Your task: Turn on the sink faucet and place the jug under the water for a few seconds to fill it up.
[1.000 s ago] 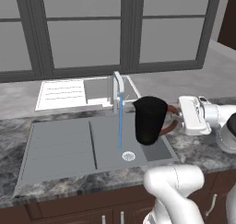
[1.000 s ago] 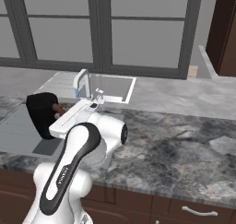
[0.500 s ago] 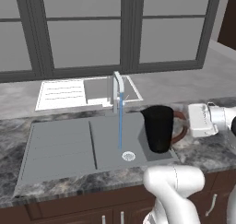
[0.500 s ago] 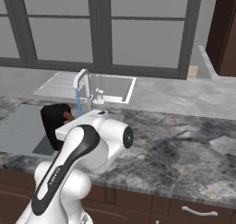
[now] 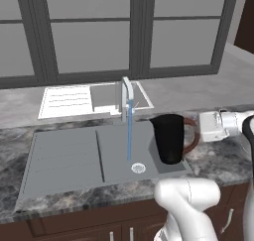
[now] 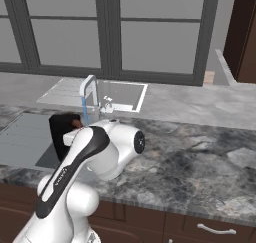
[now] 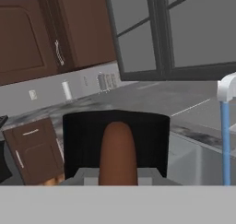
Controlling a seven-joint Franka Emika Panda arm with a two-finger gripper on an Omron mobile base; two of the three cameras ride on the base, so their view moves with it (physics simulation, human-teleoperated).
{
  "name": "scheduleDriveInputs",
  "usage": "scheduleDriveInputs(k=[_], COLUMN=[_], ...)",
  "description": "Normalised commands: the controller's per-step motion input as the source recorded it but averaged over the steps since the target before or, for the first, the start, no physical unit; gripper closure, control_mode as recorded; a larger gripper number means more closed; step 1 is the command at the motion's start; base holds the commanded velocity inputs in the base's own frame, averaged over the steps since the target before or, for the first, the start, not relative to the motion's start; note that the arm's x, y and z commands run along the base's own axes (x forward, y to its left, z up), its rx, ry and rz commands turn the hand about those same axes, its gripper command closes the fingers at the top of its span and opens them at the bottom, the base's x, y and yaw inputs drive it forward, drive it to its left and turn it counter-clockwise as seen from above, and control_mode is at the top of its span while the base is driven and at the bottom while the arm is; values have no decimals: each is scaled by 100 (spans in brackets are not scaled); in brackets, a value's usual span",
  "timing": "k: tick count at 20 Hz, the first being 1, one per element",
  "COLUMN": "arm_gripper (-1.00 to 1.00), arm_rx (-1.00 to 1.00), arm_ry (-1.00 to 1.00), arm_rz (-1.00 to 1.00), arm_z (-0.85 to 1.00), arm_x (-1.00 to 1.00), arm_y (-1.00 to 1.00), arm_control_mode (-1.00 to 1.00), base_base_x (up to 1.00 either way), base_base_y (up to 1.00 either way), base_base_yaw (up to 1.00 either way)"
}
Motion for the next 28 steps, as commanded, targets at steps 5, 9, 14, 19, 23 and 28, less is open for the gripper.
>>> scheduleDriveInputs(k=[5,9,14,19,23,28], arm_gripper=[100,100,100,100,100,100], arm_rx=[0,0,0,0,0,0], arm_ry=[2,1,0,0,0,0], arm_rz=[0,0,0,0,0,0], arm_z=[-1,-11,-19,-23,-15,-5], arm_x=[31,29,26,25,26,24], arm_y=[0,0,1,8,16,15], arm_control_mode=[-100,-100,-100,-100,-100,-100], base_base_x=[0,0,0,0,0,0], base_base_y=[0,0,0,0,0,0], base_base_yaw=[0,0,0,0,0,0])
